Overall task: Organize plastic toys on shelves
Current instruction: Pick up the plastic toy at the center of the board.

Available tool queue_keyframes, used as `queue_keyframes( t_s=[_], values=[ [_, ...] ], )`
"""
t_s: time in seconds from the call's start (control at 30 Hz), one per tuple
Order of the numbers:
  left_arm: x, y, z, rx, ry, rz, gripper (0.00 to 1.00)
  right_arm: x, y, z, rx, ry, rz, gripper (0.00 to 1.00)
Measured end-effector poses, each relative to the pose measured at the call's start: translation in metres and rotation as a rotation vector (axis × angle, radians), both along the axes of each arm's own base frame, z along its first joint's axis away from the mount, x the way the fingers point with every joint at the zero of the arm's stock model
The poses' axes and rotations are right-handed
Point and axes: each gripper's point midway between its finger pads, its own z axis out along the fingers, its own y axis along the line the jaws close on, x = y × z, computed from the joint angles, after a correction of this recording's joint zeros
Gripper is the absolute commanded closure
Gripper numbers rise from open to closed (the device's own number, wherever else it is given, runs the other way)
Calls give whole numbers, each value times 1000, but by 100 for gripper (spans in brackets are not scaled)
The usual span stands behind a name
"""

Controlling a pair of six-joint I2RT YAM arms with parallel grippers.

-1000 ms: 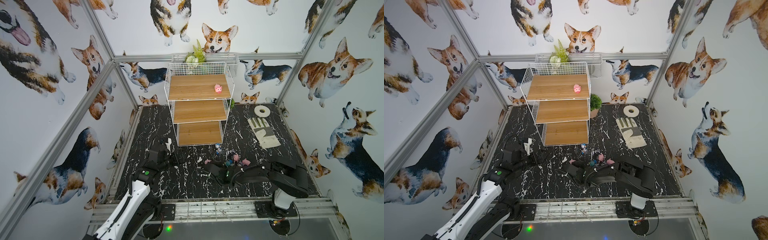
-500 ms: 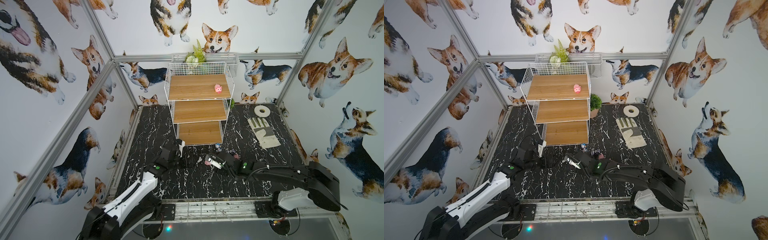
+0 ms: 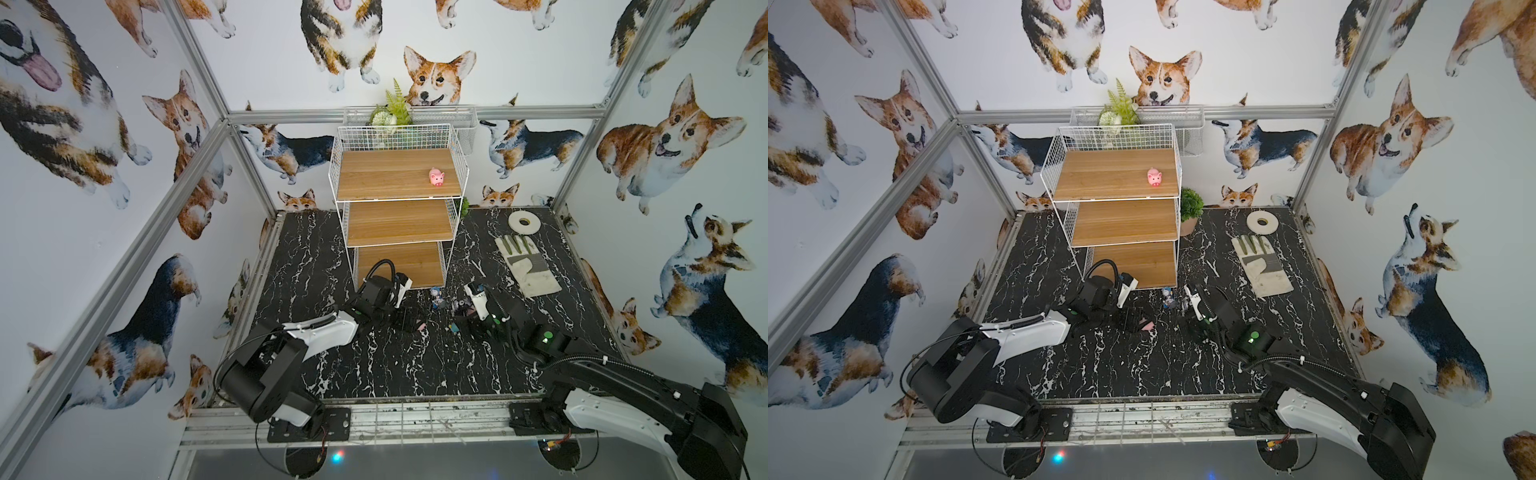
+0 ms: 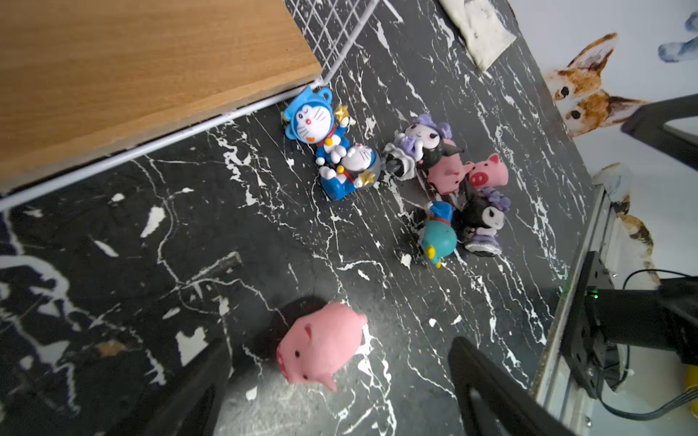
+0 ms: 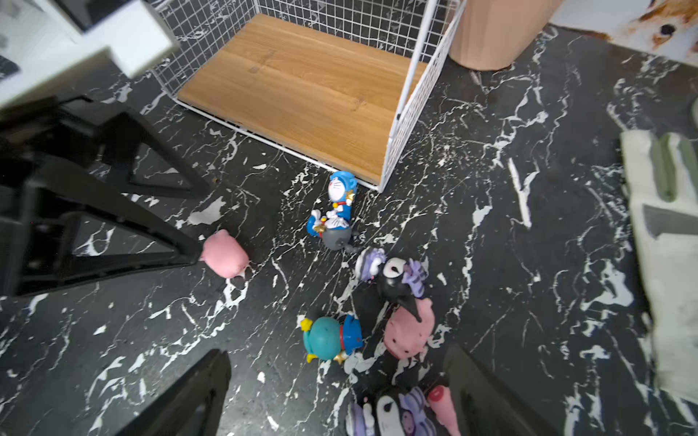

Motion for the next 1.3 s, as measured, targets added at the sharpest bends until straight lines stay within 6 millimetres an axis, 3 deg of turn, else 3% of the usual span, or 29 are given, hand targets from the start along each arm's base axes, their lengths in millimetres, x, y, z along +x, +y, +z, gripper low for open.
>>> queue_keyframes(
  t_s=[0.23,0.57,0.67,0.8,0.93,1.07,1.23,1.3],
  values=[
    [-13,-7,-18,-10,23,-83,9,-4,2,-9,20,50,0,5],
    [-66,-11,-23,-4,-17,-215,9,-5,3,-18,6,77,2,5],
    [-73,-10,-24,13,-44,-224,10,-4,2,-21,0,86,-2,4],
    [-74,-9,-20,48,-143,-200,13,-4,2,-24,3,85,-9,2],
    [-76,-10,-15,109,-302,-191,25,-3,1,-27,12,80,-15,1],
    [-59,-2,-16,176,-425,-152,30,-2,1,-30,15,83,-18,0],
    [-30,9,-22,217,-456,-111,38,-4,6,-27,41,80,1,0],
    [-27,7,-24,203,-457,-130,40,-5,6,-26,51,75,6,0]
  ],
)
